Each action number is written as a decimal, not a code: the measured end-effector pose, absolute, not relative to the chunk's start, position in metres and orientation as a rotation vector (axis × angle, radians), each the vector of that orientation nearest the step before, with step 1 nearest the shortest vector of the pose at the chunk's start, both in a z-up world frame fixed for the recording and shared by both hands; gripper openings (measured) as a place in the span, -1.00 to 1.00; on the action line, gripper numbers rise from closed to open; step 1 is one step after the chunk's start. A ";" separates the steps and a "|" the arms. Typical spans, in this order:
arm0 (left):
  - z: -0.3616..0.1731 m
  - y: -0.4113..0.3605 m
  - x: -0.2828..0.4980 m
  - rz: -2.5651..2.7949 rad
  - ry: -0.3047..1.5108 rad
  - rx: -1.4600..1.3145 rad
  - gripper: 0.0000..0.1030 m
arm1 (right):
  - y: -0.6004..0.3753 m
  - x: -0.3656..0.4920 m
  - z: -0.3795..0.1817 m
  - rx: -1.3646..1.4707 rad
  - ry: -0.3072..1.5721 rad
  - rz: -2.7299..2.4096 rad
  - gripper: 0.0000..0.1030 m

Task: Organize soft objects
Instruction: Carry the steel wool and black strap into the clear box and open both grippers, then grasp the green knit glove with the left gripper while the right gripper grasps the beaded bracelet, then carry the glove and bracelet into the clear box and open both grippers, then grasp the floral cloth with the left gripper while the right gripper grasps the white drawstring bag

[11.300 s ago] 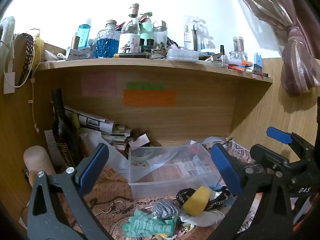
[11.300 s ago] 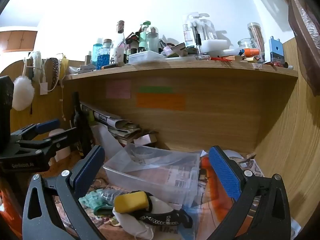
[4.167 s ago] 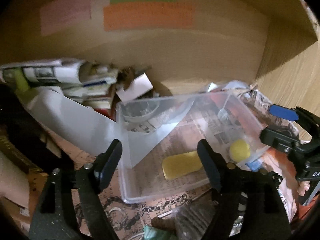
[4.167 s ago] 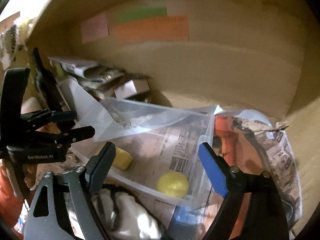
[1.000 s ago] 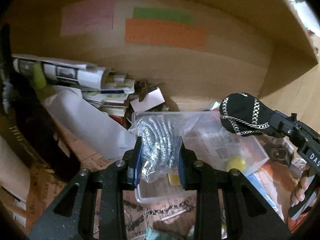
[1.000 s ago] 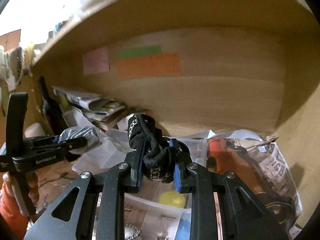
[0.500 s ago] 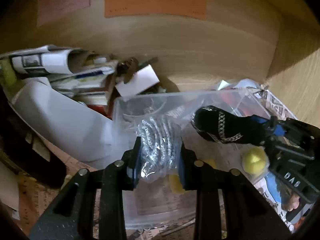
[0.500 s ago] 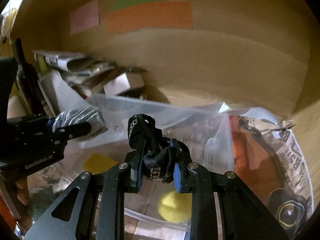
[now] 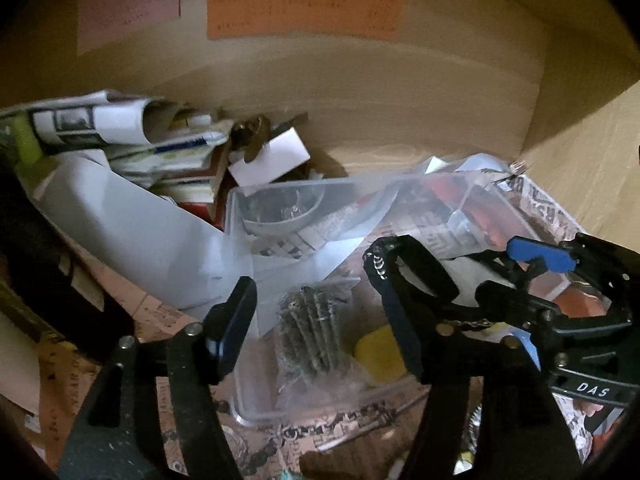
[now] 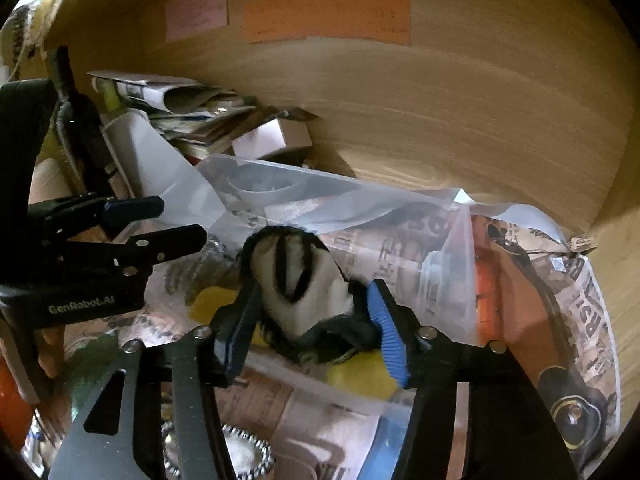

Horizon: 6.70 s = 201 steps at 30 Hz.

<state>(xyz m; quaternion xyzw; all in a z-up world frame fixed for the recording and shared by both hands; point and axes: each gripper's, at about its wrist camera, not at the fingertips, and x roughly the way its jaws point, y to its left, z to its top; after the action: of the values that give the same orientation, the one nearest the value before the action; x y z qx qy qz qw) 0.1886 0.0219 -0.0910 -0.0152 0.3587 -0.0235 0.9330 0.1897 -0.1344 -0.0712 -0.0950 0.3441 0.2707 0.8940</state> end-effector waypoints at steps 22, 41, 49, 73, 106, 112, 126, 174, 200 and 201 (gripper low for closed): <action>-0.090 0.040 0.090 -0.054 0.732 -0.032 0.98 | -0.178 0.122 -0.067 -0.106 0.677 0.589 0.52; -0.159 0.044 0.073 -0.085 0.874 -0.144 0.43 | -0.171 0.136 -0.120 -0.008 0.900 0.678 -0.52; -0.157 0.035 0.066 -0.115 0.863 -0.140 -0.24 | -0.172 0.138 -0.122 0.007 0.932 0.690 -0.53; -0.074 0.049 0.067 -0.042 0.602 -0.082 -0.43 | -0.182 0.121 -0.058 -0.011 0.659 0.640 -0.86; -0.092 0.015 0.196 -0.065 0.657 -0.006 -0.43 | -0.161 0.227 -0.061 -0.102 0.619 0.420 -0.86; -0.107 0.005 0.203 -0.068 0.700 0.044 -0.41 | -0.155 0.237 -0.078 -0.137 0.687 0.418 -0.85; -0.088 0.011 0.183 -0.076 0.671 0.014 0.27 | -0.159 0.212 -0.052 -0.187 0.605 0.406 0.18; -0.159 -0.019 0.059 -0.191 0.908 -0.020 1.00 | -0.170 0.080 -0.127 -0.087 0.851 0.595 -0.32; -0.104 -0.007 0.070 -0.184 0.721 -0.052 -0.62 | -0.193 0.092 -0.055 -0.007 0.597 0.560 -0.48; -0.096 -0.005 0.070 -0.177 0.696 -0.050 -0.62 | -0.191 0.093 -0.051 -0.008 0.583 0.563 -0.48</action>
<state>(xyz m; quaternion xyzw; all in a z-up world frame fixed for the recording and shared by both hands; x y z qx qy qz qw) 0.0701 -0.0049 -0.0957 -0.0247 0.3407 -0.0866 0.9358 0.0929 -0.1911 -0.0515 -0.0037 0.2836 0.2741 0.9189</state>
